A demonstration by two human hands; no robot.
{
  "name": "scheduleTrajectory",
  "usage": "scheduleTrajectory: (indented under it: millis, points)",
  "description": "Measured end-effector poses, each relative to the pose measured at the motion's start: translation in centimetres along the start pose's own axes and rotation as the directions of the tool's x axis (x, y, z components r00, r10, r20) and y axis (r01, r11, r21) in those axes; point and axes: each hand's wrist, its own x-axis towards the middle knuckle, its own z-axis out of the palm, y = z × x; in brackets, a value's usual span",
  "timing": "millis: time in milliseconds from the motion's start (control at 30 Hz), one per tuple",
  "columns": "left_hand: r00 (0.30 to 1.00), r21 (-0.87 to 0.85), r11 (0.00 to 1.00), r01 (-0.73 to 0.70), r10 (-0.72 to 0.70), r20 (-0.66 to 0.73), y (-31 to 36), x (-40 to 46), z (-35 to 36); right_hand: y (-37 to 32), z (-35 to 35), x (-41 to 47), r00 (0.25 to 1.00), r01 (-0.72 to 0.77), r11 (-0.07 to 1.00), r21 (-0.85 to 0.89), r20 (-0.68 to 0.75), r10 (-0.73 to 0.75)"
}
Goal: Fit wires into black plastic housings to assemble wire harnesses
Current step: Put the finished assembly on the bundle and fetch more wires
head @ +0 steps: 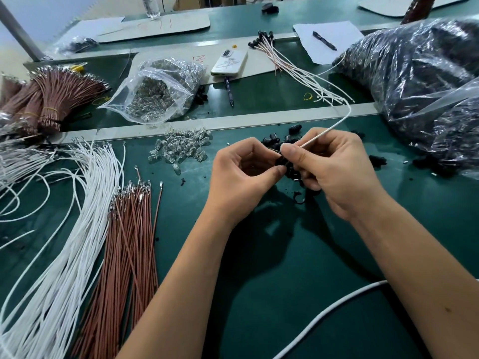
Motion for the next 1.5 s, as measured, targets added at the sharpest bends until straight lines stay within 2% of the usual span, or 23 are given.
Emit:
scheduleTrajectory:
  millis: [133,200,333,467,533,600,700,867,1067,1333,1433,1500]
  points:
    - [1.000,-0.006,1.000,0.009,-0.009,0.000,0.1,0.1,0.0,-0.2,-0.2,0.2,0.996,0.049,0.992,0.115,-0.084,-0.040]
    - [1.000,0.012,1.000,0.008,-0.008,0.016,0.1,0.1,0.0,0.0,-0.4,0.2,0.991,0.094,0.995,0.033,-0.098,-0.091]
    - [0.997,0.025,1.000,0.012,-0.013,0.077,0.2,-0.1,0.0,0.5,-0.2,0.1,0.989,0.143,0.975,-0.168,-0.020,-0.149]
    - [0.994,0.031,0.999,0.022,-0.025,0.104,0.2,-0.2,0.1,0.6,-0.5,0.3,0.962,0.245,0.892,-0.379,-0.015,-0.271]
    - [0.995,0.026,0.999,0.029,-0.032,0.099,0.2,-0.2,0.3,0.5,-0.5,0.2,0.956,0.266,0.870,-0.416,-0.004,-0.295]
    - [0.995,-0.019,0.999,0.045,-0.043,0.085,0.2,-0.1,0.2,0.5,-0.1,0.0,0.955,0.279,0.879,-0.388,0.012,-0.298]
    - [0.997,-0.142,0.987,0.072,-0.068,0.032,0.3,0.1,-0.1,0.1,0.3,-0.3,0.965,0.259,0.935,-0.241,0.019,-0.262]
    - [0.985,-0.405,0.906,0.122,-0.161,-0.063,0.8,0.3,-0.5,0.4,0.7,-0.8,0.955,0.291,0.800,-0.524,0.114,-0.273]
    - [0.987,-0.442,0.890,0.116,-0.153,-0.048,1.5,0.2,-0.5,0.1,1.2,-1.2,0.954,0.298,0.828,-0.474,0.119,-0.274]
    - [0.982,-0.640,0.757,0.128,-0.189,-0.028,1.7,0.5,-1.4,-0.7,1.4,-1.8,0.905,0.329,0.882,-0.337,0.380,-0.193]
    - [0.972,-0.704,0.699,0.123,-0.227,-0.057,1.8,0.8,-2.1,-1.0,1.4,-1.9,0.848,0.299,0.893,-0.336,0.523,-0.087]
    - [0.970,-0.754,0.646,0.118,-0.236,-0.050,1.9,0.9,-2.7,-1.3,1.3,-2.0,0.784,0.266,0.904,-0.335,0.620,-0.001]
